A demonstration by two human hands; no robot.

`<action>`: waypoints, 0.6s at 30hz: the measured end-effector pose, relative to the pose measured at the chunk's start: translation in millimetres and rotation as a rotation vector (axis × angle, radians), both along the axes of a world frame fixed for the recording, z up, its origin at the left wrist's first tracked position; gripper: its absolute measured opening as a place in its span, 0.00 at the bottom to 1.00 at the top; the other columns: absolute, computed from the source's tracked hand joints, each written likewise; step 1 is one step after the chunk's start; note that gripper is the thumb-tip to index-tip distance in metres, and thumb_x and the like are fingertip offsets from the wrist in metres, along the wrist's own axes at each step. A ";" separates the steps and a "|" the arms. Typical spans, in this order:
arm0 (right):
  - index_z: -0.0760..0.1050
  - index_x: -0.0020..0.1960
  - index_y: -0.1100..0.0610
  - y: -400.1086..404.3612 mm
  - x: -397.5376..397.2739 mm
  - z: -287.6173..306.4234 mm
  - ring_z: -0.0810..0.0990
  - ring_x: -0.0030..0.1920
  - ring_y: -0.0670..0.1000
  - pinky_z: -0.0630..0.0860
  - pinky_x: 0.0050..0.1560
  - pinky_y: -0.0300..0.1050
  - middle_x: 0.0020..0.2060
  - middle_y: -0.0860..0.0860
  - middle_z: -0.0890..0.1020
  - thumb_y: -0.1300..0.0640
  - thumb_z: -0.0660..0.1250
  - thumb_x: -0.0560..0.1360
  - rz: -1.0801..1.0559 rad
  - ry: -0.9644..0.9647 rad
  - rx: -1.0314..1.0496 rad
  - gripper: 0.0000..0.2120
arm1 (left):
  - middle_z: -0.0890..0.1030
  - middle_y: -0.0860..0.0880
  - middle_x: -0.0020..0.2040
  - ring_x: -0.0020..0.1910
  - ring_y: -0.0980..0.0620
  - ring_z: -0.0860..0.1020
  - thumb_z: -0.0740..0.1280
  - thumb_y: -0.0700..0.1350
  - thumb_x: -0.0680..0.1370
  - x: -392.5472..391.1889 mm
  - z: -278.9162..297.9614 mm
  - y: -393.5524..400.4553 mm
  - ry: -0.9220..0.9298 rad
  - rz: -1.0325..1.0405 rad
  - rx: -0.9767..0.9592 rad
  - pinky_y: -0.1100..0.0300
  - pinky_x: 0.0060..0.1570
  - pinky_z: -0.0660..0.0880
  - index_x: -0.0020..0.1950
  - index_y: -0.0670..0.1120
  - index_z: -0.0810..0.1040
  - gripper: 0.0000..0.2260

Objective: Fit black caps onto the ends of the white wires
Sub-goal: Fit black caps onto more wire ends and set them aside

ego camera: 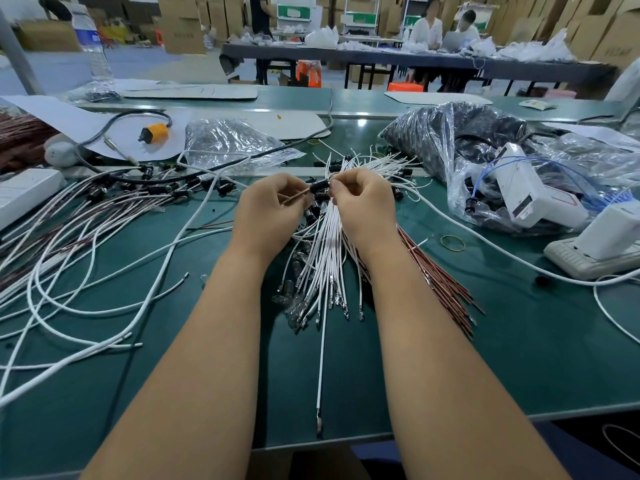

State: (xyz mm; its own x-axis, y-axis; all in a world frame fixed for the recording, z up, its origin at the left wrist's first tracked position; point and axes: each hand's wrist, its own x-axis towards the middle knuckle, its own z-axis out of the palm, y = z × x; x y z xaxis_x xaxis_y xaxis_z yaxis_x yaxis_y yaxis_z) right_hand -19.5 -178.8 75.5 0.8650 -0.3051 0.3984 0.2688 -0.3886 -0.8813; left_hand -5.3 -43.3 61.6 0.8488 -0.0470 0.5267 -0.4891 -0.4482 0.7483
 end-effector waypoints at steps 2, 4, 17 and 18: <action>0.77 0.45 0.55 1.5 0.4 -1.0 0.79 0.40 0.49 0.78 0.44 0.41 0.37 0.49 0.80 0.64 0.66 0.77 0.014 0.008 -0.019 0.05 | 0.80 0.56 0.36 0.35 0.59 0.78 0.72 0.41 0.74 -1.4 0.3 -1.9 -0.019 -0.009 0.027 0.66 0.39 0.76 0.47 0.46 0.83 0.03; 0.76 0.45 0.55 1.7 0.8 -1.0 0.79 0.40 0.49 0.77 0.44 0.42 0.38 0.49 0.80 0.65 0.65 0.77 0.016 0.001 -0.007 0.07 | 0.80 0.57 0.32 0.30 0.57 0.75 0.72 0.42 0.75 -1.5 0.1 -0.9 -0.018 -0.008 0.021 0.63 0.33 0.73 0.46 0.46 0.84 0.02; 0.77 0.43 0.53 -3.2 -4.0 2.7 0.78 0.40 0.47 0.78 0.49 0.45 0.39 0.49 0.81 0.57 0.68 0.76 -0.010 0.010 0.150 0.04 | 0.82 0.52 0.35 0.32 0.55 0.74 0.71 0.41 0.75 -5.7 2.4 1.0 0.032 -0.037 -0.085 0.63 0.33 0.70 0.47 0.44 0.85 0.03; 0.77 0.43 0.54 -3.5 -3.7 2.4 0.78 0.40 0.47 0.78 0.48 0.46 0.38 0.49 0.80 0.57 0.69 0.76 -0.016 0.009 0.133 0.04 | 0.82 0.52 0.34 0.31 0.55 0.74 0.71 0.40 0.75 -5.7 2.2 0.8 0.027 -0.036 -0.084 0.63 0.33 0.70 0.47 0.44 0.85 0.03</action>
